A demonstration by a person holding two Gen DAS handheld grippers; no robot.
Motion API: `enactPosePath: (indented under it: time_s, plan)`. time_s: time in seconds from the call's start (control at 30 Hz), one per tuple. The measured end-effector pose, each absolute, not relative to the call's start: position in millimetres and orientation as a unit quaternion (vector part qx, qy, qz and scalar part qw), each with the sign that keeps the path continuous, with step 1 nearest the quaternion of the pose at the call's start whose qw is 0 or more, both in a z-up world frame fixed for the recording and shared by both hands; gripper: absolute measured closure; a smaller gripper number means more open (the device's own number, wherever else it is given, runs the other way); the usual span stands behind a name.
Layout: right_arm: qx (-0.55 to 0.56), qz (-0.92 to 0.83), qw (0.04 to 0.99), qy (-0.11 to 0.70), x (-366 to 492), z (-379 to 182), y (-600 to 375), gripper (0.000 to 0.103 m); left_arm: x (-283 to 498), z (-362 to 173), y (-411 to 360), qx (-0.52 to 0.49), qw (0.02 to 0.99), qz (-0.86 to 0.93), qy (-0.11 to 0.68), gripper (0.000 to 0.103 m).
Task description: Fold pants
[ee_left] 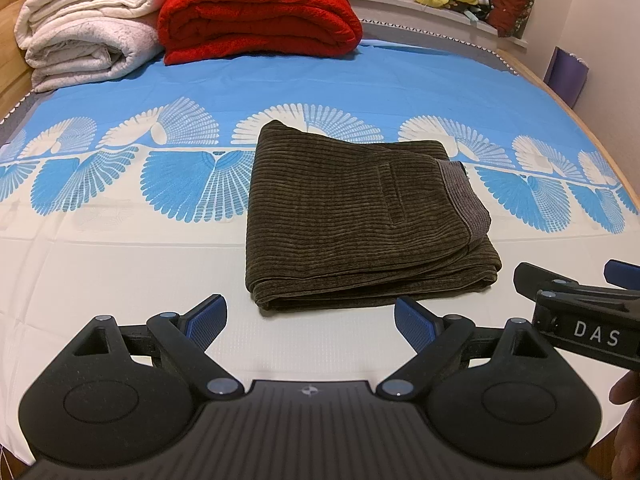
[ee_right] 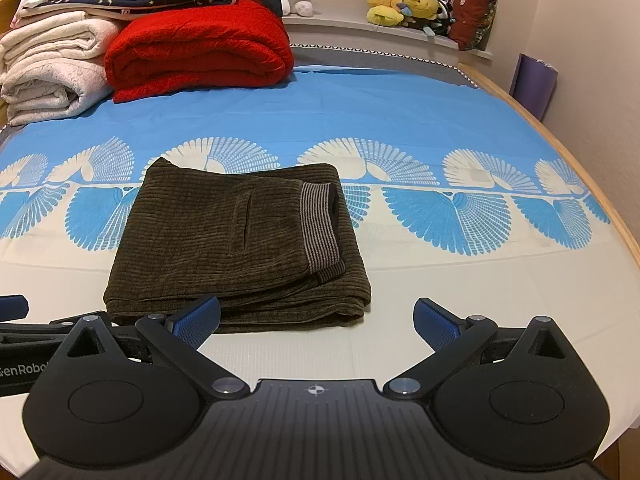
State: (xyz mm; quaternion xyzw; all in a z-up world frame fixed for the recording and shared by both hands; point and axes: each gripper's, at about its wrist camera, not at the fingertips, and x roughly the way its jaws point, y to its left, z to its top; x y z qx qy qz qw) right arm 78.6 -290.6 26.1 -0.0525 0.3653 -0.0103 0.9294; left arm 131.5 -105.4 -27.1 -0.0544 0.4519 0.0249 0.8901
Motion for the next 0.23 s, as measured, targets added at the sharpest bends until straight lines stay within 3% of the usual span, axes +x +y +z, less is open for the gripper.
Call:
enactPosePath:
  time_s: [0.23]
  plan:
    - [-0.053, -0.010, 0.929, 0.365, 78.6, 26.3, -290.6, 0.001, 131.1, -27.9, -105.5, -0.051, 0.891, 0.027, 0.451, 0.009]
